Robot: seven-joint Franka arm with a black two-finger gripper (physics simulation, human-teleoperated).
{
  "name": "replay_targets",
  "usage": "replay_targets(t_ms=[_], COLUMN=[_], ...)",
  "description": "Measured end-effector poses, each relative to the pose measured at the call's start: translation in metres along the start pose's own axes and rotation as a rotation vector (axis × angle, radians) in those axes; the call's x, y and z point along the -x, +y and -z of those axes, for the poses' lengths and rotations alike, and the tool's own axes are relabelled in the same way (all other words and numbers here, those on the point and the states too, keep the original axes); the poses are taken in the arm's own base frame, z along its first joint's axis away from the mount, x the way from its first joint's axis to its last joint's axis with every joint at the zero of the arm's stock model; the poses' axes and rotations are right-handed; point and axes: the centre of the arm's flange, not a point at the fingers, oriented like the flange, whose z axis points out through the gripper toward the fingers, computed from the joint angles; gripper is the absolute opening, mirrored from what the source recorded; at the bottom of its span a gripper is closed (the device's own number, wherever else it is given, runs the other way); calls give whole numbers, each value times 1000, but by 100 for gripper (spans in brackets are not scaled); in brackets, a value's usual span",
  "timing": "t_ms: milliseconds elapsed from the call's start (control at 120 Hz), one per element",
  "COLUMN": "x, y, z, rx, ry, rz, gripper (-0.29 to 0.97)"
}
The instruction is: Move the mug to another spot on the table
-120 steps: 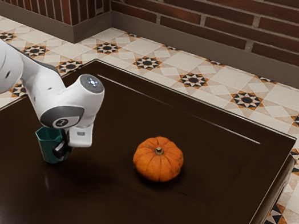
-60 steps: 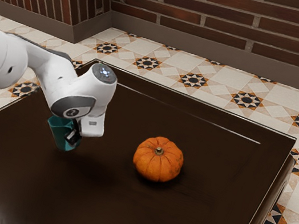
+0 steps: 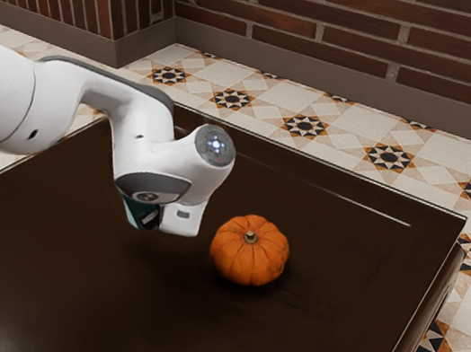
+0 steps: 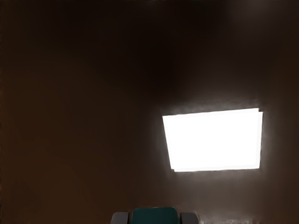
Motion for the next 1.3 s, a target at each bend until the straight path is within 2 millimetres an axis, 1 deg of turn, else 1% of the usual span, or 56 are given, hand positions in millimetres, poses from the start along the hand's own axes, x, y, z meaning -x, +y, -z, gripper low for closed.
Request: replay_targets(t_ms=[142, 233, 300, 508, 700, 850, 883, 1017, 1117, 1200, 1300], x=[-7, -20, -25, -37, -47, -50, -50, -50, -51, -50, -48], y=[-8, -13, -13, -4, -3, -2, -2, -2, -2, -2, -4], z=[5, 4, -2, -29, -44, -53, -53, -54, -54, -54, -48], rx=[-63, -88, -86, -58, -60, -60, -61, -57, -55, -55, -63], ry=[-35, -46, -48, -37, -16, -4, -2, 4, 6, 7, 10], rz=[-50, -80, -90, -101, -104, -98, -97, -96, -98, -100, -98], gripper=[-4, -5, -5, -6, -7, -7, -3, 21, 36, 45, 52])
